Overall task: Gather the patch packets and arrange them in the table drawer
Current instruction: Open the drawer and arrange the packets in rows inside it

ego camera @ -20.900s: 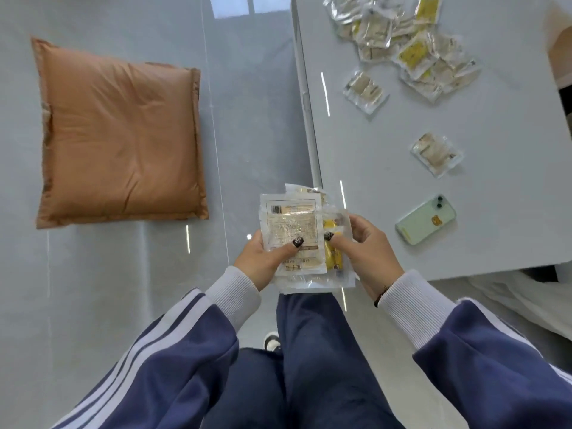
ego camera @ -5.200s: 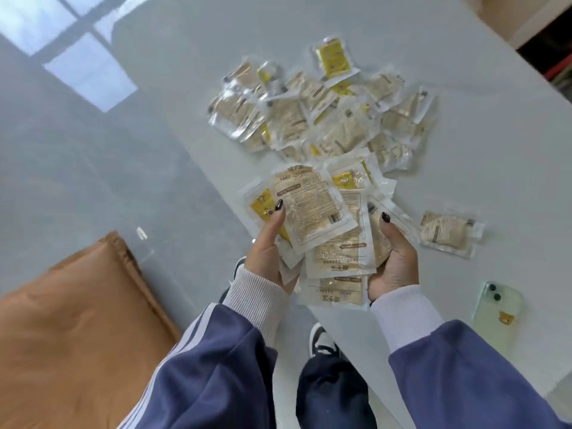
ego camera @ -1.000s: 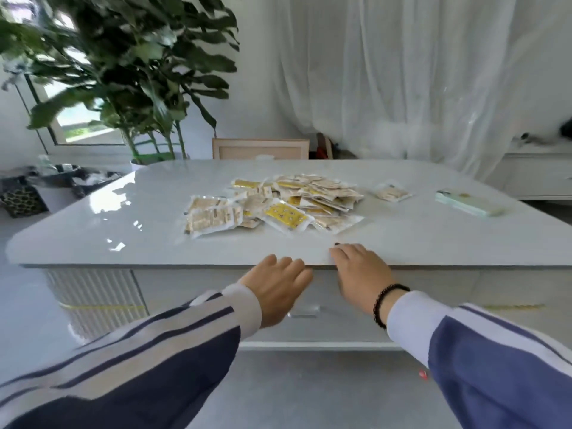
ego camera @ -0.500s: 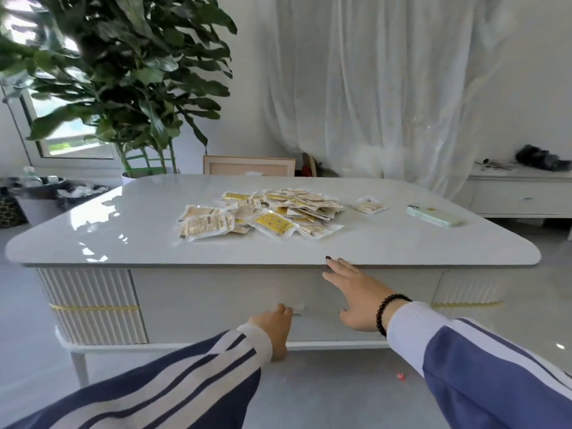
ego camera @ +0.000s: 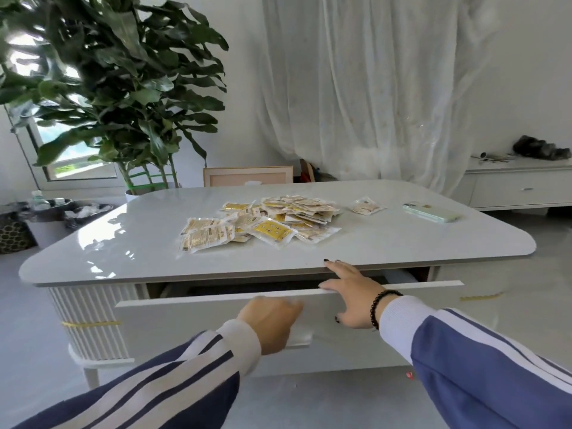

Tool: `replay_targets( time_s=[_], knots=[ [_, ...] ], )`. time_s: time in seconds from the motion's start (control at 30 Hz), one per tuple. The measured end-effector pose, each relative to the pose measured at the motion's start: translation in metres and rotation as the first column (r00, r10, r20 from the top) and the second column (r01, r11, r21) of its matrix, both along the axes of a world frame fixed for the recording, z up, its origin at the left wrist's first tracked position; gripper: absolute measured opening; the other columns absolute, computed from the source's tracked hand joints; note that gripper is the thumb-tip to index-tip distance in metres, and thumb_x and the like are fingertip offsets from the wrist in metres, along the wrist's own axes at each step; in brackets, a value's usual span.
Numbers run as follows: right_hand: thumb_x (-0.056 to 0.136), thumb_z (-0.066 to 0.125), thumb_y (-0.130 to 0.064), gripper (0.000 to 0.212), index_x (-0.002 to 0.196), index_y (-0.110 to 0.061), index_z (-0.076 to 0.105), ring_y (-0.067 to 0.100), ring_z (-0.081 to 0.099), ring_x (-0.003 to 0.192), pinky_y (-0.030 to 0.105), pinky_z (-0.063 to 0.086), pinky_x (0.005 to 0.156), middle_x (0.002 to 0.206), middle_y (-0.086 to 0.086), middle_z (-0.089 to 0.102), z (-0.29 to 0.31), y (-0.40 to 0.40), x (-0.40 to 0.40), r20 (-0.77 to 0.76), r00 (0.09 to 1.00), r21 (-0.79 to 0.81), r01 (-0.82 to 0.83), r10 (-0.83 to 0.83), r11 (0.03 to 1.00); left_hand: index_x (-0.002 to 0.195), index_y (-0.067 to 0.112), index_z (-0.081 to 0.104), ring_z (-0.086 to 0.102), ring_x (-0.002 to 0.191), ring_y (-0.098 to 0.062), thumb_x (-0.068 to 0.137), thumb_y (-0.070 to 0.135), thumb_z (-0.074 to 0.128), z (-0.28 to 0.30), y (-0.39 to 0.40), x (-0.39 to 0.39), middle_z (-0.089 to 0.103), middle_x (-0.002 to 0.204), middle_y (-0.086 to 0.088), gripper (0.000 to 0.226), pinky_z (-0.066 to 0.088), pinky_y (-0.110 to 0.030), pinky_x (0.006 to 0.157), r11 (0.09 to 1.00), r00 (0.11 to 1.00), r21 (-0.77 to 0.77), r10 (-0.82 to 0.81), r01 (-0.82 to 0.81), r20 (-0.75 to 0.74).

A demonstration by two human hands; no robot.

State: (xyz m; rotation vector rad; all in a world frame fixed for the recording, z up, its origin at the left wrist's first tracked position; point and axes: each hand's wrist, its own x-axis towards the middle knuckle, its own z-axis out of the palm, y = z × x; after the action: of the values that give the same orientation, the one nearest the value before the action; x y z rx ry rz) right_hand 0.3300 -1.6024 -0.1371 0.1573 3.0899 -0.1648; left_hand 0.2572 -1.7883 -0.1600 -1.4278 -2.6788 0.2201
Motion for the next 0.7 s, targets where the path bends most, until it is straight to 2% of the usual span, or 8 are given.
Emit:
replay_targets(
  time_s=[0.1,0.13,0.2,0.27,0.43,0.5,0.6,0.7],
  knots=[
    [0.081,0.063,-0.018,0.064,0.14,-0.029,0.04,0.018,-0.005,0.147,0.041,0.026,0.115,0.159,-0.004,-0.006,0.01,-0.011,0.005,0.044,0.998,0.004,0.036,-0.036,0.999,0.119,0.019,0.046,0.061,0.092,-0.027,0.092,0.02,0.04,0.02,-0.008,-0.003,0.063,0.109,-0.005,0.027,0.045,-0.033,0.073,0.974,0.997,0.224,0.025,-0.01,-0.067],
    [0.081,0.063,-0.019,0.065,0.14,-0.03,0.04,0.021,0.003,0.147,0.039,0.032,0.111,0.159,-0.004,-0.004,0.014,-0.013,0.007,0.065,0.997,0.008,0.051,-0.051,0.999,0.122,0.02,0.044,0.059,0.097,-0.023,0.093,0.023,0.042,0.023,-0.013,-0.003,0.059,0.113,-0.003,0.03,0.046,-0.031,0.079,0.964,0.997,0.265,0.023,-0.002,-0.078],
    [0.08,0.064,-0.019,0.066,0.14,-0.031,0.041,0.024,0.034,0.137,0.033,0.044,0.1,0.157,-0.008,-0.003,0.018,-0.013,0.011,0.105,0.99,-0.027,0.093,-0.09,0.995,0.133,0.019,0.036,0.053,0.107,-0.018,0.093,0.032,0.049,0.02,-0.022,-0.008,0.051,0.123,0.0,0.044,0.046,-0.03,0.092,0.964,0.989,0.267,0.04,0.0,-0.143],
    [0.079,0.064,-0.019,0.063,0.138,-0.032,0.044,0.025,0.052,0.12,0.031,0.049,0.093,0.153,-0.006,0.006,0.023,-0.012,0.015,0.125,0.987,-0.056,0.113,-0.105,0.992,0.139,0.018,0.031,0.052,0.115,-0.019,0.094,0.041,0.051,0.018,-0.029,-0.012,0.049,0.13,0.0,0.055,0.044,-0.032,0.098,0.98,0.981,0.186,0.106,-0.075,-0.164],
    [0.08,0.069,-0.021,0.052,0.131,-0.027,0.057,0.015,0.056,0.103,0.02,0.041,0.088,0.131,-0.003,0.057,0.044,-0.014,0.017,0.267,0.962,-0.079,0.086,-0.062,0.993,0.122,0.021,0.051,0.063,0.099,-0.021,0.098,0.053,0.035,0.029,-0.04,-0.007,0.066,0.108,-0.001,0.043,0.043,-0.035,0.093,0.983,0.983,-0.078,0.16,-0.168,-0.093],
    [0.079,0.071,-0.021,0.048,0.126,-0.029,0.061,0.014,0.059,0.102,0.022,0.045,0.091,0.125,-0.007,0.062,0.055,-0.015,0.018,0.322,0.944,-0.077,0.098,-0.069,0.992,0.122,0.021,0.053,0.061,0.103,-0.024,0.097,0.052,0.04,0.038,-0.043,-0.006,0.064,0.115,-0.003,0.042,0.046,-0.034,0.086,0.977,0.987,-0.147,0.161,-0.156,0.022],
    [0.082,0.069,-0.015,0.046,0.125,-0.029,0.062,0.013,0.059,0.104,0.022,0.045,0.091,0.122,-0.008,0.063,0.062,-0.018,0.021,0.385,0.92,-0.028,0.092,-0.074,0.995,0.124,0.019,0.058,0.058,0.108,-0.022,0.091,0.051,0.054,0.054,-0.041,-0.01,0.061,0.124,-0.002,0.046,0.047,-0.034,0.091,0.962,0.96,-0.229,0.195,-0.147,0.201],
    [0.082,0.069,-0.011,0.046,0.124,-0.027,0.063,0.014,0.06,0.101,0.024,0.046,0.094,0.122,-0.003,0.064,0.062,-0.022,0.023,0.404,0.912,-0.048,0.103,-0.075,0.994,0.122,0.019,0.062,0.058,0.105,-0.019,0.084,0.05,0.065,0.065,-0.037,-0.008,0.063,0.121,0.001,0.049,0.045,-0.031,0.088,0.952,0.94,-0.267,0.22,-0.149,0.259]
  ],
)
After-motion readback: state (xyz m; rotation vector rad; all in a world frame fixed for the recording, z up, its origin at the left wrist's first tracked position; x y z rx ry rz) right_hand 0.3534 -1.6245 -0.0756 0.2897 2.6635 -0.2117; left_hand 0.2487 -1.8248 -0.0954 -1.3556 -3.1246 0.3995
